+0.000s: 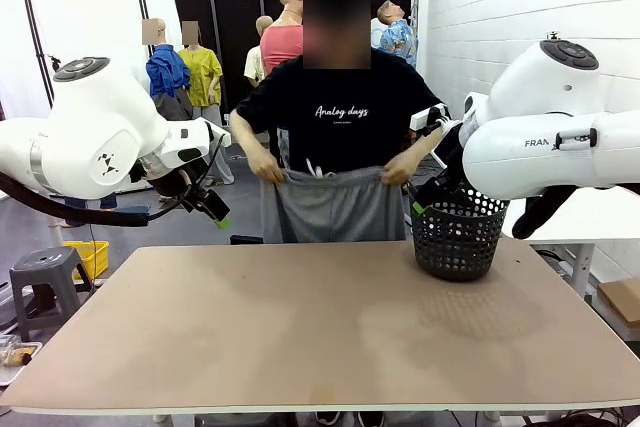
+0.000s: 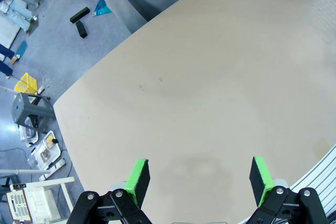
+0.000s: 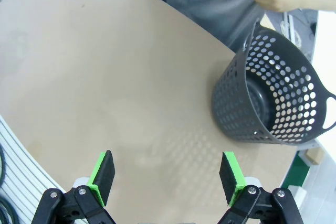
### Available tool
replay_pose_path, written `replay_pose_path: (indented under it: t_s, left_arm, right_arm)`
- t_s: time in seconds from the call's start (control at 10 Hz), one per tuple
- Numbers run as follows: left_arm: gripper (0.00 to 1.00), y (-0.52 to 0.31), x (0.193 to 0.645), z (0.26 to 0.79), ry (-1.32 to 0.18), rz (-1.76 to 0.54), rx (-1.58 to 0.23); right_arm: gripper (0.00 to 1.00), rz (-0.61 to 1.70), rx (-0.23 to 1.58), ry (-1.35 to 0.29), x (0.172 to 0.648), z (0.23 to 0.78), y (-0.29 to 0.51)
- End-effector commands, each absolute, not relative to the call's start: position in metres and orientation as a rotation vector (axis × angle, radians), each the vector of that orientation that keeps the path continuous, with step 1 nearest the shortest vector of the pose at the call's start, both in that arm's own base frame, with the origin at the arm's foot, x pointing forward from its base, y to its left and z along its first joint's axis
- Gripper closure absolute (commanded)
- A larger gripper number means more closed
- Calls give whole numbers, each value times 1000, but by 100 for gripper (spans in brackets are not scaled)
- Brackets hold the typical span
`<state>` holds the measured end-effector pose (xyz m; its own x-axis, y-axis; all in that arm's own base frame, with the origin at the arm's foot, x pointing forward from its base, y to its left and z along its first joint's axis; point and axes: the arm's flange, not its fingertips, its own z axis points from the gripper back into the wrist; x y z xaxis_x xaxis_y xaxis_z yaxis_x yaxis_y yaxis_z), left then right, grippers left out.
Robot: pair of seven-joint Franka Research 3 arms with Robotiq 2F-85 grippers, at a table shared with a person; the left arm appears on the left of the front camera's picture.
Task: Fold the training pants.
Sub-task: Grab both ends of the Training pants handed by a person.
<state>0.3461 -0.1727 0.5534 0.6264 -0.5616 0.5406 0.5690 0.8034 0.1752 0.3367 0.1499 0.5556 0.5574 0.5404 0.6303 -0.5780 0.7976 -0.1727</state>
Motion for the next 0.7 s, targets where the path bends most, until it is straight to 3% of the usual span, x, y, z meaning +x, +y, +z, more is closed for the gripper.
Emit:
replay_pose_path:
  t_s: [0.0, 0.6]
  left_arm:
    - [0, -171, 346, 553, -614, -652, -12]
    - [0, -171, 346, 553, -614, -652, -12]
  right_arm:
    - [0, 661, 56, -724, 337, 556, 150]
    - [0, 661, 56, -724, 337, 556, 150]
